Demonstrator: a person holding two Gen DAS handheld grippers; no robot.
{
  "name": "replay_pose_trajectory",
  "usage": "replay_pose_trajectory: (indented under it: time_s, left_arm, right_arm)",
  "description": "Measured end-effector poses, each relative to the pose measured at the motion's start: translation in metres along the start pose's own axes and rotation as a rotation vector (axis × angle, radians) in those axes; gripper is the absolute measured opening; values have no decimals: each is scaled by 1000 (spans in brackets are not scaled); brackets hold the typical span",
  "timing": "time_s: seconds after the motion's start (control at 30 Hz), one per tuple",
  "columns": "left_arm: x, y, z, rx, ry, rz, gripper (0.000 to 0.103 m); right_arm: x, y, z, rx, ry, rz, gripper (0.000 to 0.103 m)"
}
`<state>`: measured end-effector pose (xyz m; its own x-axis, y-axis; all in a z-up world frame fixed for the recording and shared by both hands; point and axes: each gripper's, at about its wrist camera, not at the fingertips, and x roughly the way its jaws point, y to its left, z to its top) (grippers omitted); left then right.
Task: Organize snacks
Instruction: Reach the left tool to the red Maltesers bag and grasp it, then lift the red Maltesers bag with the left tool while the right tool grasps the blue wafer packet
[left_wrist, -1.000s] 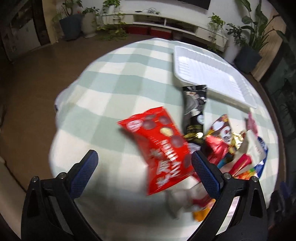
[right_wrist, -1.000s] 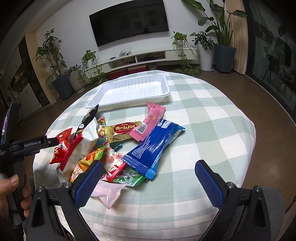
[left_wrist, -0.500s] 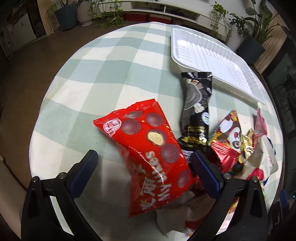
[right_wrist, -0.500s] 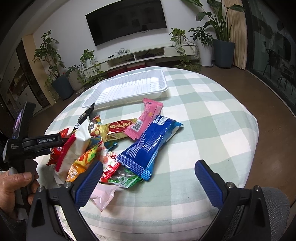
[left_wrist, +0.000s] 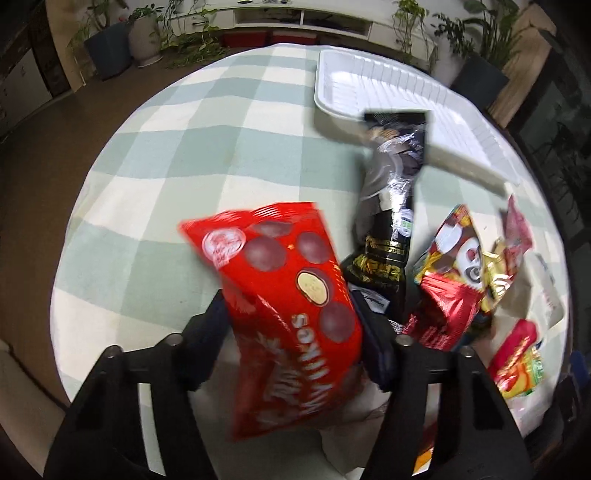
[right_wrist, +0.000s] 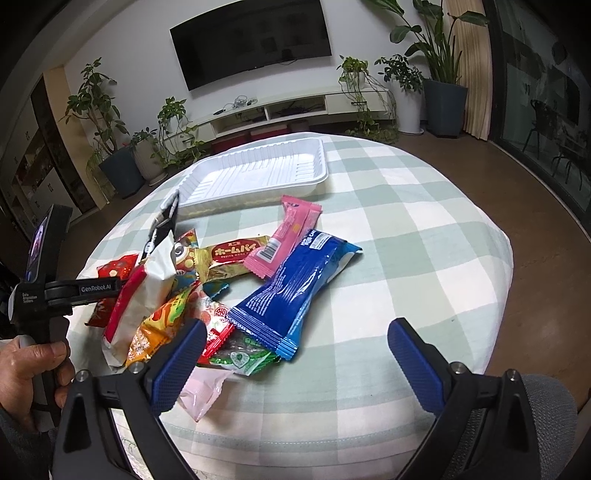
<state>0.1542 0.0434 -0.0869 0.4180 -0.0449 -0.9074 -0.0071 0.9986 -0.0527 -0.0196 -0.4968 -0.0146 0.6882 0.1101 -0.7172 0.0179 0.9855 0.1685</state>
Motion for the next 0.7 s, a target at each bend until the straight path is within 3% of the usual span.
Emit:
replay_pose_trajectory:
  time_s: [0.3,0.7]
  left_arm:
    - [0,11,2,35,-28,-22,41]
    - [-16,45,-21,-42,-47,-198,37]
  right_arm:
    - [3,-3,1,23,33,3,95]
    - [19,-13,10,46,86,-23,88]
